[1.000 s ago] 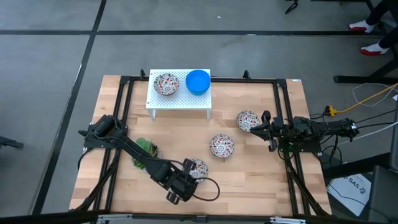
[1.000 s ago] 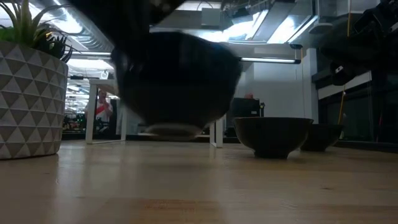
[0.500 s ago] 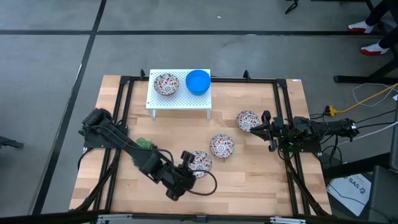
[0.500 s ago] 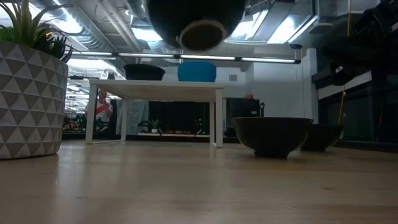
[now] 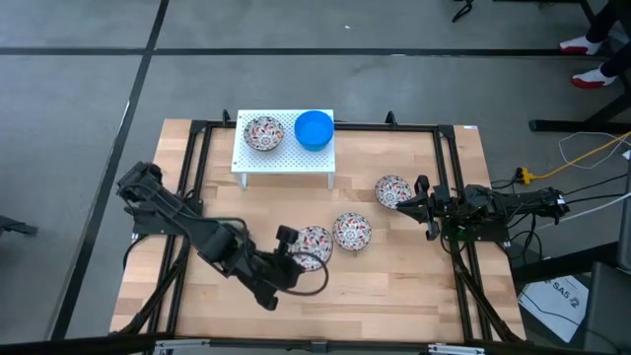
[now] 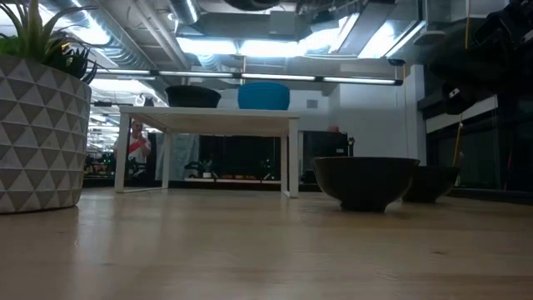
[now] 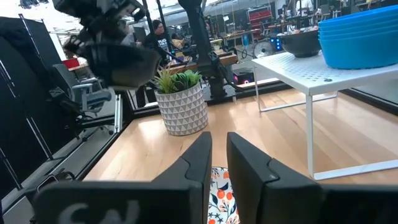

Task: Pick & Place Mini bowls
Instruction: Stack the white patterned bowl on the white patterned bowl on the shelf

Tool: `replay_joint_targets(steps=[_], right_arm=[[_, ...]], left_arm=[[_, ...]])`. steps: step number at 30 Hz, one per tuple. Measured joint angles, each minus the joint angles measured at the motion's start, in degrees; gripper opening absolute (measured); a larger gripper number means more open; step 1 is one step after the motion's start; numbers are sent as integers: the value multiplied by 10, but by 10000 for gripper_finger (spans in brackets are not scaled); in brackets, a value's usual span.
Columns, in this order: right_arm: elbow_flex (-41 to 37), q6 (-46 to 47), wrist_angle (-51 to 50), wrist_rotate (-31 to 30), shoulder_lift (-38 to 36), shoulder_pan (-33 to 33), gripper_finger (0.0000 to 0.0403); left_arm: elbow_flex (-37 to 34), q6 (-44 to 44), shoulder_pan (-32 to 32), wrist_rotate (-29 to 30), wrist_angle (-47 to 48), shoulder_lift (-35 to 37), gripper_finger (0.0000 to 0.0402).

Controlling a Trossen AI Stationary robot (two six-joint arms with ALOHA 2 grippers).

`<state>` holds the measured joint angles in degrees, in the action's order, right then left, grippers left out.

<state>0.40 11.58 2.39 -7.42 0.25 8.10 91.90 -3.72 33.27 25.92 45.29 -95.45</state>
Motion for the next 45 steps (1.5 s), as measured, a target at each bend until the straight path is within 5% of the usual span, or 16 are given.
replay_joint_targets(steps=[29, 45], right_arm=[[0, 0, 0, 0, 0, 0, 52], [0, 0, 0, 0, 0, 0, 52]], left_arm=[[0, 67, -231, 16, 47, 60, 3], [0, 65, -295, 58, 33, 72, 3]])
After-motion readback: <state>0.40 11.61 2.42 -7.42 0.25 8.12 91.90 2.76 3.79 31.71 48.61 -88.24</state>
